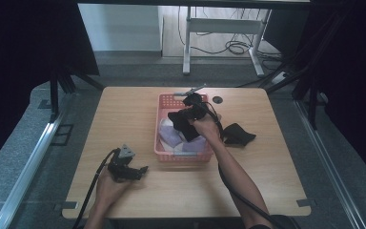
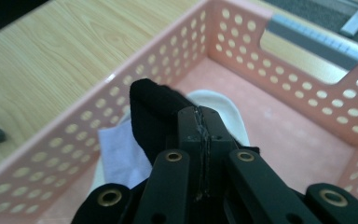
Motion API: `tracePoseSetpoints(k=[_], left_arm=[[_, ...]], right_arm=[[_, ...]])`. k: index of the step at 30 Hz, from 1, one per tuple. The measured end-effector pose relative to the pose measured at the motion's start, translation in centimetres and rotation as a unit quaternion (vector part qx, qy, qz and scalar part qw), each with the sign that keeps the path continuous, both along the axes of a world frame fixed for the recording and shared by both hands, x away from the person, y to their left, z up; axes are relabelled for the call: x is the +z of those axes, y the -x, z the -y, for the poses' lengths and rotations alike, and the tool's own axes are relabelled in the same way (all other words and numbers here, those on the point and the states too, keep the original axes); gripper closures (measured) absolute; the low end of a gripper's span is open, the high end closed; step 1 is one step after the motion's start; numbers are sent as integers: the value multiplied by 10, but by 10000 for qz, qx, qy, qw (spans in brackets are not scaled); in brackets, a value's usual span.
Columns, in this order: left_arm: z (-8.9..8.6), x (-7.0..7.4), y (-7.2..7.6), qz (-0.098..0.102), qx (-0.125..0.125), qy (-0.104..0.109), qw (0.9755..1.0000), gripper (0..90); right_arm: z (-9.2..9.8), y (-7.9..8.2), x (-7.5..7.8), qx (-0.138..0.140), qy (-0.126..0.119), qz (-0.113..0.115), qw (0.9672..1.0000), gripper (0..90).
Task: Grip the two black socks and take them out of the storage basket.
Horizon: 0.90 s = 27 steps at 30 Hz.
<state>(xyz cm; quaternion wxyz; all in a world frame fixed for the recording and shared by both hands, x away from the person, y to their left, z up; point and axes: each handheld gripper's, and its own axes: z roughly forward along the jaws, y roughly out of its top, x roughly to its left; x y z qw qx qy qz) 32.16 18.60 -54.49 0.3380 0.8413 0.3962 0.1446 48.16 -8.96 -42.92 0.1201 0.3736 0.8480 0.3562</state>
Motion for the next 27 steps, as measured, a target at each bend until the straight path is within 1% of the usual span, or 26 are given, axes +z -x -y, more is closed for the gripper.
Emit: tracePoseSetpoints(k=[4, 12, 20, 27], left_arm=[[0, 0, 0, 1, -1, 0, 10000, 125], [0, 0, 0, 13, 0, 4, 10000, 125], [0, 0, 0, 8, 2, 8, 10000, 126], [0, 0, 0, 13, 1, 13, 10000, 125]], right_arm=[[3, 6, 11, 53, -85, 134, 9999, 889], [9, 14, 30, 134, -273, 315, 9990, 889], [16, 22, 45, 135, -468, 456, 9978, 889], [20, 28, 59, 142, -517, 587, 9968, 890]])
